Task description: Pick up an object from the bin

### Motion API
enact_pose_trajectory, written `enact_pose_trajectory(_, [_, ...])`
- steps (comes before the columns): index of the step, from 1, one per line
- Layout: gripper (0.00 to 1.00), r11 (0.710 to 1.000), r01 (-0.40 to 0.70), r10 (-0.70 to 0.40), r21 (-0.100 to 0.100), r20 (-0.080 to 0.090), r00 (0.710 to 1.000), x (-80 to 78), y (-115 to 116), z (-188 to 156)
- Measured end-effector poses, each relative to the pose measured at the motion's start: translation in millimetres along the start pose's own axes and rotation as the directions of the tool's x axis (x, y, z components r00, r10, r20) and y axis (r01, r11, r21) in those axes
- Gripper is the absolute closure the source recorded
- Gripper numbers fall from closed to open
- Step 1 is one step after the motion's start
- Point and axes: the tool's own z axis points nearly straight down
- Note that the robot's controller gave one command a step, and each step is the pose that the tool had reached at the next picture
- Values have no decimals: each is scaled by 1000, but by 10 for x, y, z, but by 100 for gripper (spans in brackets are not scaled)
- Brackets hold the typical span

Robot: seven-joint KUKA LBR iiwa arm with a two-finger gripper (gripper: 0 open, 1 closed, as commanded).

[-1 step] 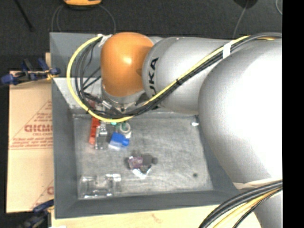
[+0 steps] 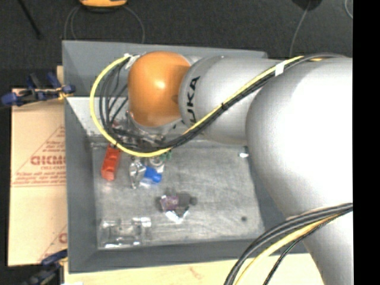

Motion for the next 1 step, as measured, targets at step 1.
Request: enact_pose_trajectory(1, [0,974,225,-225,-1,4,974,-80,77,65])
